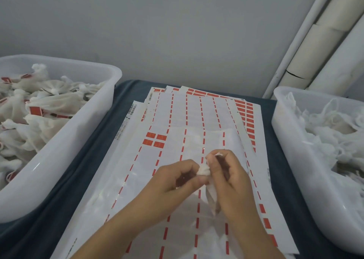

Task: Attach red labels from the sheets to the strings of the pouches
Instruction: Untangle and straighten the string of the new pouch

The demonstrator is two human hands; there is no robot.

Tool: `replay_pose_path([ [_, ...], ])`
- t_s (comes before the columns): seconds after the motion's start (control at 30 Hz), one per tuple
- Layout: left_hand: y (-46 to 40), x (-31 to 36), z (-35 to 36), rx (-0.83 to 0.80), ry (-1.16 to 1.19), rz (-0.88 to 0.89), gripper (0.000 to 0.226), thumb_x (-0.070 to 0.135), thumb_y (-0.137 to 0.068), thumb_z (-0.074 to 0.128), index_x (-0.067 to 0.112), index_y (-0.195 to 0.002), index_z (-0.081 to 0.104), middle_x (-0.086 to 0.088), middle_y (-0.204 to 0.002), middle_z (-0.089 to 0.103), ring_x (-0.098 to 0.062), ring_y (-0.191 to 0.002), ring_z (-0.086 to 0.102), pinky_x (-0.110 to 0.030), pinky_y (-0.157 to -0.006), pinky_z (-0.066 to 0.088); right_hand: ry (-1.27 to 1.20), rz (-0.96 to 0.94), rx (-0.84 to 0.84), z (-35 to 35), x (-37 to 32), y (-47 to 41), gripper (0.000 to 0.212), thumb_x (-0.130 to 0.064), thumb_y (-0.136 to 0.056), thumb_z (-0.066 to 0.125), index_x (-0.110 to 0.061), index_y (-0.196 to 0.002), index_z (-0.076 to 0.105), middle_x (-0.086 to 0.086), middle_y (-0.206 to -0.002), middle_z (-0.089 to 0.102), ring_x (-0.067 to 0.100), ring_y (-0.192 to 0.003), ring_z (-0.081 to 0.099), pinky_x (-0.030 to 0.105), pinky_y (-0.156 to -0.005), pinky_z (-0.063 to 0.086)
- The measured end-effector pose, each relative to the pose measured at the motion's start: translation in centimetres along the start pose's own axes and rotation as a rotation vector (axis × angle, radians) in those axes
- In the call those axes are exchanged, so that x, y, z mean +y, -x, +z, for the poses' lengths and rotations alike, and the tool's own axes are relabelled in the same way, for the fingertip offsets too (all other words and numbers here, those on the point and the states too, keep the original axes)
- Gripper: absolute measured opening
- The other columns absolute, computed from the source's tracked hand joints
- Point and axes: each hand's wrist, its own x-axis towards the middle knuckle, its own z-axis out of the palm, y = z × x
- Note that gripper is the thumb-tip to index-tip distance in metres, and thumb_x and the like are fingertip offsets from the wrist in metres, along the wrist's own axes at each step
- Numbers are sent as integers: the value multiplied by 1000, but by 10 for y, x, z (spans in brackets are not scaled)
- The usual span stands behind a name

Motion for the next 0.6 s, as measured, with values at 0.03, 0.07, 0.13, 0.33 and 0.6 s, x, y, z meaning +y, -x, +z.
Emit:
replay_pose_path([
  [0.03,0,1,1,4,18,17,24,47,-80,52,26,-75,61,17,-61,52,2,-58,44,-12,-57,39,-56,40,-26,-1,-1,-1,23,-47,-73,49,-33,-92,53,-33,-85,59,-13,-83,58,2,-63,44],
  [0.07,1,2,1,6,35,21,19,45,-81,51,30,-74,61,19,-62,52,2,-58,44,-12,-58,38,-125,82,-57,-3,-3,-2,28,-45,-72,53,-33,-97,53,-28,-84,60,-9,-80,61,5,-62,46],
  [0.13,3,4,1,3,63,34,15,42,-83,51,36,-76,62,21,-63,54,3,-58,45,-10,-58,38,-237,157,-99,-6,-7,-3,37,-40,-69,59,-30,-103,52,-18,-83,59,-3,-70,64,10,-57,49],
  [0.33,1,4,2,56,82,6,23,49,-75,51,32,-79,65,18,-67,60,4,-61,53,-8,-57,41,-111,169,-158,-10,-7,-1,28,-50,-68,50,-30,-81,66,-18,-78,66,-4,-78,61,3,-64,45],
  [0.6,-2,7,-9,191,232,-137,36,54,-54,63,22,-70,67,-1,-59,67,-9,-39,49,-16,-40,41,-136,254,-371,-21,-12,-6,29,-42,-66,60,-26,-87,71,-16,-83,70,-3,-82,62,3,-62,45],
])
